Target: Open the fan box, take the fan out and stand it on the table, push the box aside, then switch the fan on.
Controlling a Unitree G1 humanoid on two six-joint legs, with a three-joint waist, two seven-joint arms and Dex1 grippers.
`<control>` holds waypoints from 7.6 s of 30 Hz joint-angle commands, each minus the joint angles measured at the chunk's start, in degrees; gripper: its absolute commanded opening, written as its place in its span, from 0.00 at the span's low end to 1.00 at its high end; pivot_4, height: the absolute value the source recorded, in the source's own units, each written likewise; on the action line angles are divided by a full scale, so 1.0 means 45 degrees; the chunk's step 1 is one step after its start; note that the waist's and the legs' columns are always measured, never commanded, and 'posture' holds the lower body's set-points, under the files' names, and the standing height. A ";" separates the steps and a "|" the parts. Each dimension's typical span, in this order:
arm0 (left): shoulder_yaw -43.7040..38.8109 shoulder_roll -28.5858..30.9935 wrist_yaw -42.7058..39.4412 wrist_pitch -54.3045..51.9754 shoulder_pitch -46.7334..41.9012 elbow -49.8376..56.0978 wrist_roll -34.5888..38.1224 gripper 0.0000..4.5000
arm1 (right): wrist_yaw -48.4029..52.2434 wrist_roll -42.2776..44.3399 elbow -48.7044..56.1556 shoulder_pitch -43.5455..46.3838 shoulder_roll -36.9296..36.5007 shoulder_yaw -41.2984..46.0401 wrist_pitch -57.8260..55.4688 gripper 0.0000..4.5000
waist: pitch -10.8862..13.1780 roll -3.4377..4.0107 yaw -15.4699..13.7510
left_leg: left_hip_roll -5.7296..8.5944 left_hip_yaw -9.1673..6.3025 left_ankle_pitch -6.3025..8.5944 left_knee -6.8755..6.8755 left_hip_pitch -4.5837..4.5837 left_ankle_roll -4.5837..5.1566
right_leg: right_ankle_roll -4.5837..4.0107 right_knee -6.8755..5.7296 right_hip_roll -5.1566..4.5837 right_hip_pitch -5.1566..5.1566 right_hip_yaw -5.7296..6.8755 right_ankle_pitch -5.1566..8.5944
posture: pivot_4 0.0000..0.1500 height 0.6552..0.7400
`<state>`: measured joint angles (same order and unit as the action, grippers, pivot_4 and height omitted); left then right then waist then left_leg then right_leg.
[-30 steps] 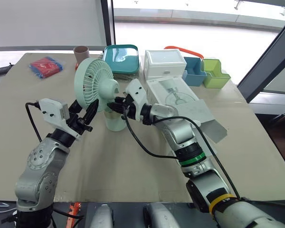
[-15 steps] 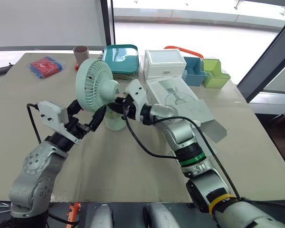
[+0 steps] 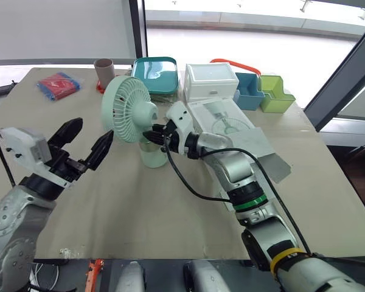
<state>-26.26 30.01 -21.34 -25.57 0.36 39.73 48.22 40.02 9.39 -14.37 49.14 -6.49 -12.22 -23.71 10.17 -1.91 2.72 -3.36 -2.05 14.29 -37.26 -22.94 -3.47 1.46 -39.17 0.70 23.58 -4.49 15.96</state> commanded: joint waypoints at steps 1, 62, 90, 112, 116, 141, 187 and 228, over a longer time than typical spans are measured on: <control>-0.1693 0.0989 -0.0755 -0.0110 0.0252 -0.0224 0.1213 0.99 | 0.0428 0.0811 0.1194 0.0233 -0.0293 0.0811 0.0006 0.14 | 0.0003 0.0004 0.0000 | 0.0000 0.0000 0.0000 0.0000 0.0000 0.0000 | 0.0000 0.0000 0.0000 0.0001 0.0001 0.0000 | 1.00 1.00; 0.0232 0.2213 -0.8333 0.0924 0.0037 -0.5624 -0.0241 0.99 | 0.2742 0.4750 0.8435 -0.4552 -0.3860 0.1046 -0.1237 0.14 | 0.0039 0.0059 -0.0001 | -0.0016 0.0027 0.0000 -0.0018 -0.0083 0.0002 | -0.0014 -0.0018 0.0010 0.0090 -0.0004 -0.0009 | 1.00 1.00; 0.1490 0.2467 -0.8119 0.0672 -0.1062 -0.6446 -0.1713 0.99 | 0.2596 0.3444 0.6497 -0.5042 -0.3054 0.0351 0.0284 0.14 | 0.0038 0.0058 -0.0002 | -0.0015 0.0025 -0.0001 -0.0032 -0.0080 0.0000 | -0.0014 -0.0031 0.0011 0.0086 -0.0003 -0.0010 | 1.00 1.00; 0.4823 0.1460 -0.9045 0.2051 -0.2647 -0.8138 -0.4241 0.01 | 0.2709 0.3537 0.6909 -0.5467 -0.2995 0.0274 0.0598 0.14 | 0.0036 0.0057 -0.0007 | -0.0005 0.0023 -0.0003 -0.0059 -0.0072 -0.0003 | -0.0013 -0.0076 0.0011 0.0084 -0.0004 -0.0011 | 1.00 1.00; 0.5284 0.1000 -0.9082 0.2275 -0.3090 -0.8575 -0.4491 0.01 | 0.2719 0.3517 0.6968 -0.5507 -0.2993 0.0193 0.0644 0.14 | 0.0035 0.0056 -0.0006 | -0.0004 0.0023 -0.0004 -0.0065 -0.0070 -0.0003 | -0.0013 -0.0085 0.0012 0.0084 -0.0004 -0.0011 | 1.00 1.00; 0.5967 0.0245 -0.9645 0.2670 -0.3753 -0.9406 -0.5045 0.01 | 0.2612 0.3199 0.6966 -0.5307 -0.2937 -0.0162 0.0715 0.14 | 0.0033 0.0054 0.0015 | -0.0006 0.0023 -0.0008 -0.0079 -0.0050 -0.0006 | -0.0013 -0.0130 0.0019 0.0085 -0.0012 -0.0010 | 1.00 1.00; 0.6458 -0.0114 -0.9938 0.2546 -0.4008 -0.9439 -0.5296 0.01 | 0.2490 0.3189 0.7046 -0.5365 -0.2811 -0.0213 0.0647 0.14 | 0.0033 0.0054 -0.0009 | 0.0007 0.0020 -0.0009 -0.0085 -0.0050 -0.0007 | -0.0010 -0.0140 0.0012 0.0082 -0.0013 -0.0008 | 1.00 1.00; 0.4669 0.0821 -0.9433 0.2837 -0.3366 -0.8642 -0.4924 0.01 | 0.2890 0.3041 0.5901 -0.4826 -0.2896 0.0076 0.1205 0.14 | 0.0033 0.0054 0.0015 | 0.0003 0.0020 -0.0011 -0.0086 -0.0045 -0.0007 | -0.0010 -0.0152 0.0014 0.0086 -0.0016 -0.0007 | 1.00 1.00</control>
<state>-3.42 32.94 -63.96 -13.68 -15.33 -1.39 24.90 52.52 22.66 10.98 25.87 -19.81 -12.98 -20.01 10.32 -1.67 2.79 -3.35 -1.96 14.24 -37.65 -23.13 -3.50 1.41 -39.87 0.77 23.97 -4.56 15.93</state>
